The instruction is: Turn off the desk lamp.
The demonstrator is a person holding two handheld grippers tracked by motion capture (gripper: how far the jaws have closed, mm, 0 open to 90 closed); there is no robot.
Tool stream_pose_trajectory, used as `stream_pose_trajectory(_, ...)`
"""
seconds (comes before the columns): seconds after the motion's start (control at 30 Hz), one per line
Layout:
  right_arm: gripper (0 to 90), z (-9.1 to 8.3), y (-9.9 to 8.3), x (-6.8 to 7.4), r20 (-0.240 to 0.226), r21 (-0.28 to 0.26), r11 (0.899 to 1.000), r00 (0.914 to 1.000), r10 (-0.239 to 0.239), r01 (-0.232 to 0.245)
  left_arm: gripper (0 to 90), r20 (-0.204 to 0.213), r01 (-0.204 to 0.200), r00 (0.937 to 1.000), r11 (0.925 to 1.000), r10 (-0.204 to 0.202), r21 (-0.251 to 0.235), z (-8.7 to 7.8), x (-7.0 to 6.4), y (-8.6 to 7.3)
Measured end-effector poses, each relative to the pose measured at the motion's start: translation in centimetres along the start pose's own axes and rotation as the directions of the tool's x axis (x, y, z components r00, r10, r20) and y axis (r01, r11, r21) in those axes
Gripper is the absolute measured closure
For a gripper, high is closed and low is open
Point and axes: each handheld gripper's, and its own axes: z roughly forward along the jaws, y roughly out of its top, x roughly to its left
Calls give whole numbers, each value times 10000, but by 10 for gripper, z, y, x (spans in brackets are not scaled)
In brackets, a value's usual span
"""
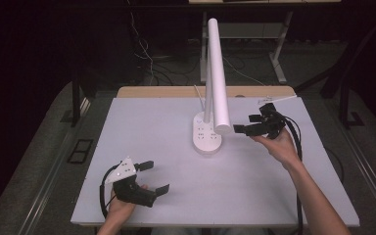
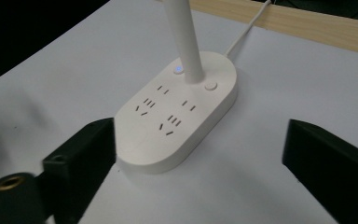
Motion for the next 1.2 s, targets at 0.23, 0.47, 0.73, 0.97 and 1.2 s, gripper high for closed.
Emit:
stream_pose_trajectory(0.23, 6, -26, -18, 8, -73, -224, 9996, 9998, -179, 178, 0, -1, -11, 10000, 10000, 11, -18, 0, 0, 0)
stream_pose_trajectory(0.47, 7, -49, -44, 15, -79, -467, 9989, 9999, -70, 66, 0, -13, -20, 10000, 10000, 20, -28, 0, -1, 0)
stream_pose_trajectory(0.73, 7, -68, -80, 26, -197, -967, 9953, 9998, 8, -27, 0, -65, 49, 10000, 10000, -49, -27, -2, 0, -1)
stream_pose_trajectory(0.97, 7, -70, -114, 32, -22, -1015, 9948, 10000, 81, -83, 0, -70, -23, 10000, 10000, 23, 42, -2, -1, -1)
stream_pose_trajectory(1.2, 7, -67, -143, 36, 161, -1094, 9937, 9995, 268, -249, 0, -77, -7, 10000, 10000, 7, 38, -2, -1, -1)
